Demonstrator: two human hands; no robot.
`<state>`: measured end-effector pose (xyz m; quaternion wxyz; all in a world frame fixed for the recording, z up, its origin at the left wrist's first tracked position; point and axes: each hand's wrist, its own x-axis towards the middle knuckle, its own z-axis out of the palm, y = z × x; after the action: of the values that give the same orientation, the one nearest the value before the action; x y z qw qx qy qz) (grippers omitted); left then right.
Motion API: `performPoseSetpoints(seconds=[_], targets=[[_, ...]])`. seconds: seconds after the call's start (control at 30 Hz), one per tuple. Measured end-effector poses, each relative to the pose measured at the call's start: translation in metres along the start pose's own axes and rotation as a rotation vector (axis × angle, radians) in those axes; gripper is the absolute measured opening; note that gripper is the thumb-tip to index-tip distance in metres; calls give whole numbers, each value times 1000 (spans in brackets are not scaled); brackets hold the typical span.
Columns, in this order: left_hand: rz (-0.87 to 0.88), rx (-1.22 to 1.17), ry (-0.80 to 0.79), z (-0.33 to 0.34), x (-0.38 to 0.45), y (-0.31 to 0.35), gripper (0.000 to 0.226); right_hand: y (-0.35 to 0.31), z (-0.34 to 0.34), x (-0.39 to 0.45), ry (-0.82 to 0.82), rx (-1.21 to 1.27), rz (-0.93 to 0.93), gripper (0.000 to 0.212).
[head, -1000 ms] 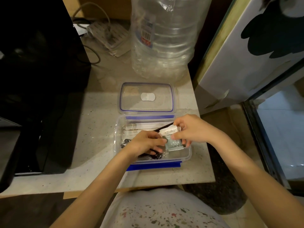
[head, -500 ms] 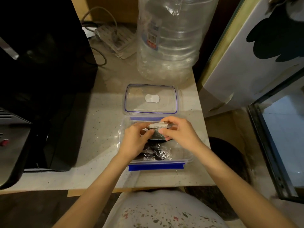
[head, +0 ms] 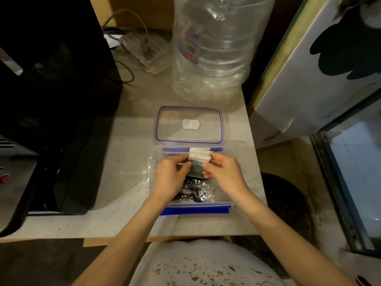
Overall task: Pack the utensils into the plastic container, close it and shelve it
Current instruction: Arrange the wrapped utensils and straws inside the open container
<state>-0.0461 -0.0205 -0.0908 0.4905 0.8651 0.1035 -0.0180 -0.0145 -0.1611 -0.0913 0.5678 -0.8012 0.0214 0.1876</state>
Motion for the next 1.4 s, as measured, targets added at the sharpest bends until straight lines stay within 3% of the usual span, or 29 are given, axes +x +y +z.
performPoseSetpoints(seconds=[0.27, 0.57, 0.7, 0.87, 0.97, 1.07, 1.27, 1.4], targets=[[35, 104, 21, 5, -1, 2, 16, -8, -2, -5, -41, -352, -108, 34], [67, 15, -57, -1, 4, 27, 18, -32, -40, -8, -128, -239, -70, 32], [18, -67, -168, 4, 9, 34, 22, -41, -60, -7, -152, -280, 9, 33], [-178, -220, -386, 16, 10, 31, 18, -45, -64, -4, -223, -616, 90, 30], [-210, -135, -469, 18, 10, 29, 6, -46, -53, -1, -283, -793, 107, 15], [-200, -62, -517, 20, 12, 25, 8, -46, -41, 2, -320, -937, 123, 5], [-177, 41, -547, 27, 11, 21, 21, -41, -33, 4, -394, -1024, 125, 12], [-122, 125, -526, 31, 11, 24, 22, -43, -35, -4, -376, -1136, 13, 12]])
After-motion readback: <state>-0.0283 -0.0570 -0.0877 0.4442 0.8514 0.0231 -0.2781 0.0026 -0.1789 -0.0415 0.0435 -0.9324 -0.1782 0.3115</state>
